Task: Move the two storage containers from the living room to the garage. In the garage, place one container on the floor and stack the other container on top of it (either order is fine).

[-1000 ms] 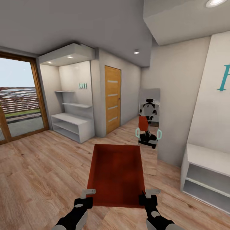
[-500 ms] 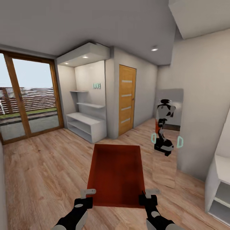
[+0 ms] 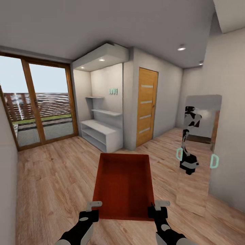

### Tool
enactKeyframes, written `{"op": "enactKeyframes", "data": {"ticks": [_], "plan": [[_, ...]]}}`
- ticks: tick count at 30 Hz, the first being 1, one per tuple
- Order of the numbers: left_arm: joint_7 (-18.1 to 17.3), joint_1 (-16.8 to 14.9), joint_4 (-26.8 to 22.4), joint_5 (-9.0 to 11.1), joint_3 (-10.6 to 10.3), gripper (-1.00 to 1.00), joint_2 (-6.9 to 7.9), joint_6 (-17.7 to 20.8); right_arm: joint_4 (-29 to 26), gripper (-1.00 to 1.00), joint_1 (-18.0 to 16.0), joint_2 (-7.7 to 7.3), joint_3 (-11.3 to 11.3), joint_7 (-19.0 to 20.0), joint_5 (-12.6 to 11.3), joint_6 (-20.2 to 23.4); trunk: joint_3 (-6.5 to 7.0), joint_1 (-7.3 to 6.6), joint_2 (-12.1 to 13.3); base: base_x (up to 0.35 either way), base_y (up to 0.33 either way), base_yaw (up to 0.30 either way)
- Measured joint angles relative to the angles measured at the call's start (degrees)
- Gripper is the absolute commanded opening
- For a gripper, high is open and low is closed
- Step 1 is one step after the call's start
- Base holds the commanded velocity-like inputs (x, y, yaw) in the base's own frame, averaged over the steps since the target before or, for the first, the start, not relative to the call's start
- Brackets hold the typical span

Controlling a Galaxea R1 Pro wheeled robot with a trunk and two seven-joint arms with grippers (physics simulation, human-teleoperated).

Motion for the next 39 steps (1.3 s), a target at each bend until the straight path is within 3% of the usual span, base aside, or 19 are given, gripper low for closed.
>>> {"op": "enactKeyframes", "data": {"ticks": [29, 39], "plan": [[0.05, 0.00, -0.01, -0.13, -0.11, -1.00, 0.00, 0.24, 0.50, -1.00, -0.01, 0.07, -0.35, -0.12, 0.10, -0.37, 0.00, 0.00, 0.00, 0.322, 0.000, 0.000], [0.04, 0.00, -0.01, -0.16, -0.25, -1.00, 0.03, 0.46, 0.79, -1.00, -0.01, 0.15, -0.41, -0.26, 0.01, -0.55, 0.00, 0.00, 0.00, 0.322, 0.000, -0.197]]}}
